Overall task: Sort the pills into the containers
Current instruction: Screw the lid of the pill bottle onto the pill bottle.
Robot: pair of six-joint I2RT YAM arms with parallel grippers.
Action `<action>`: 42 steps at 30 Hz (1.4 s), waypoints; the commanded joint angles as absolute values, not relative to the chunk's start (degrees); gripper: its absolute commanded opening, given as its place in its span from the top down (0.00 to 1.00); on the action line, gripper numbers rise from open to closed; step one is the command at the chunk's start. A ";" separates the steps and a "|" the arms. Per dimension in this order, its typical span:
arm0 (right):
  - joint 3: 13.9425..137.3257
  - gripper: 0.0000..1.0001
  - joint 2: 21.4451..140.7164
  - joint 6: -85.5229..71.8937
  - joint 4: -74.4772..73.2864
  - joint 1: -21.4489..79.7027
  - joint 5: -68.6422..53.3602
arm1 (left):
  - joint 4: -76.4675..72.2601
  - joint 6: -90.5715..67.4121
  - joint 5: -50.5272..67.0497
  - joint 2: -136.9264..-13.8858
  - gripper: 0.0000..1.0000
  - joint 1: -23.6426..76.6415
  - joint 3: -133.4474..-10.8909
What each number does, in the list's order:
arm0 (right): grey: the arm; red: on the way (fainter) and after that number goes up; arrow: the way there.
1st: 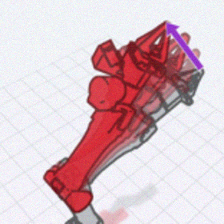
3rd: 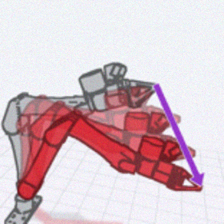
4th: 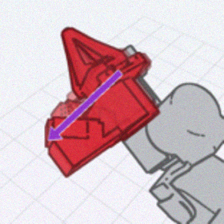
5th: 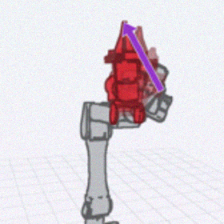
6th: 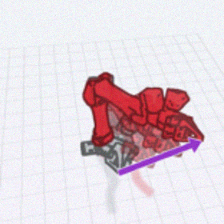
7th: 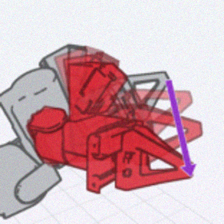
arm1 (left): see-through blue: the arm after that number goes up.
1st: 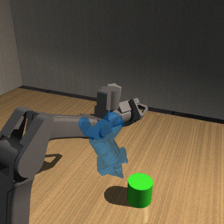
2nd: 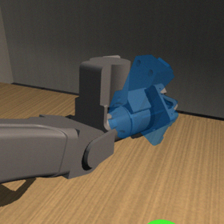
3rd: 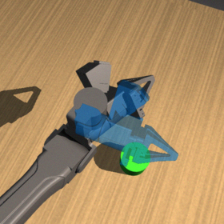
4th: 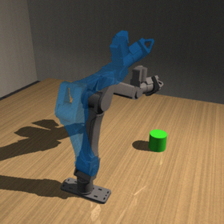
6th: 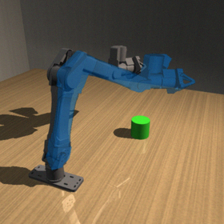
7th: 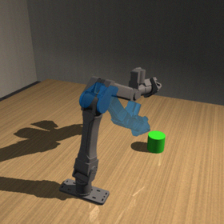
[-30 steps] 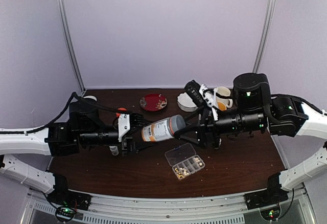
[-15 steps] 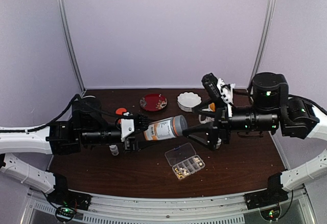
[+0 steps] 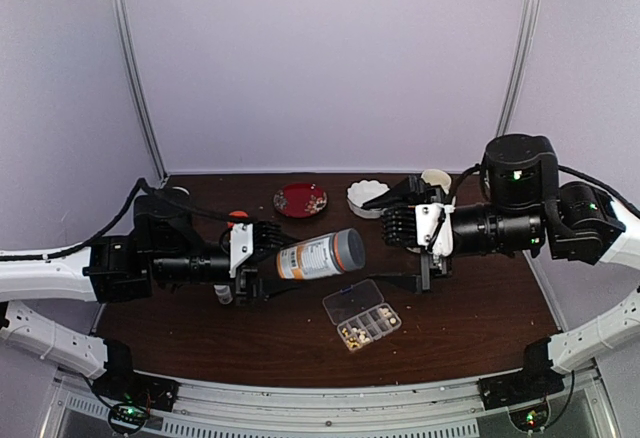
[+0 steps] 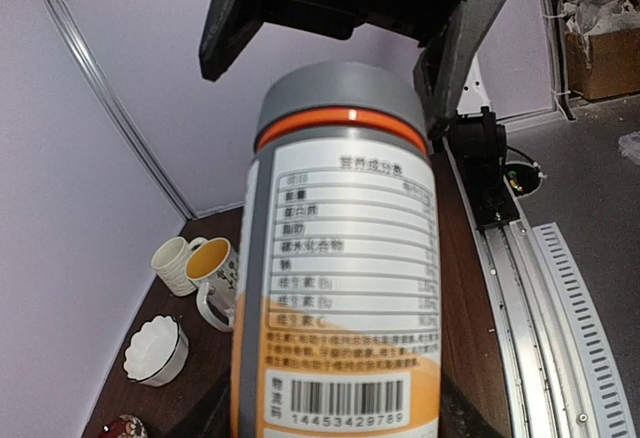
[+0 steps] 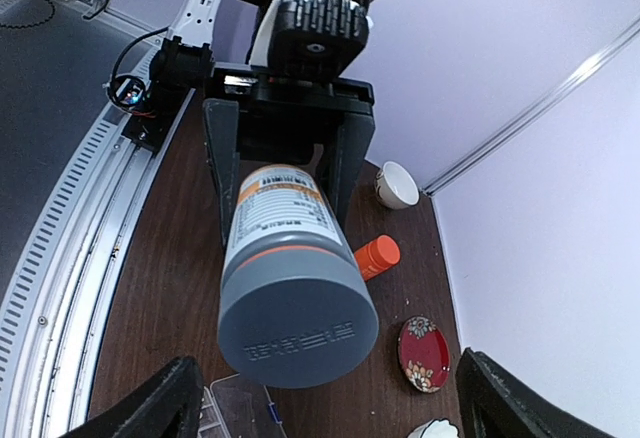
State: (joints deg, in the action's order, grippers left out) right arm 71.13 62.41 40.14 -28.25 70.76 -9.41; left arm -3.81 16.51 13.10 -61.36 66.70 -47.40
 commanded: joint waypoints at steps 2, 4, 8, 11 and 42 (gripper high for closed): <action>72.82 0.13 61.86 44.73 -28.65 71.42 -13.83 | -6.04 14.08 14.71 -60.59 1.00 66.86 -49.04; 72.86 0.15 61.87 44.73 -28.83 71.52 -13.91 | -6.29 13.88 14.82 -60.64 1.00 66.87 -49.00; 72.71 0.18 61.88 44.87 -29.08 71.64 -14.05 | -6.35 13.46 15.24 -60.94 1.00 66.86 -49.18; 72.73 0.18 62.17 44.99 -29.01 71.66 -14.08 | -6.15 13.23 15.53 -61.12 1.00 66.88 -49.39; 72.21 0.54 65.83 43.61 -25.35 72.16 -16.41 | -6.33 12.73 18.79 -63.11 1.00 66.88 -49.49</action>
State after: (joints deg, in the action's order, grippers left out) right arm 71.46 65.65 44.38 -27.31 71.77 -15.40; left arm -3.77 13.47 17.32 -62.94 66.70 -47.44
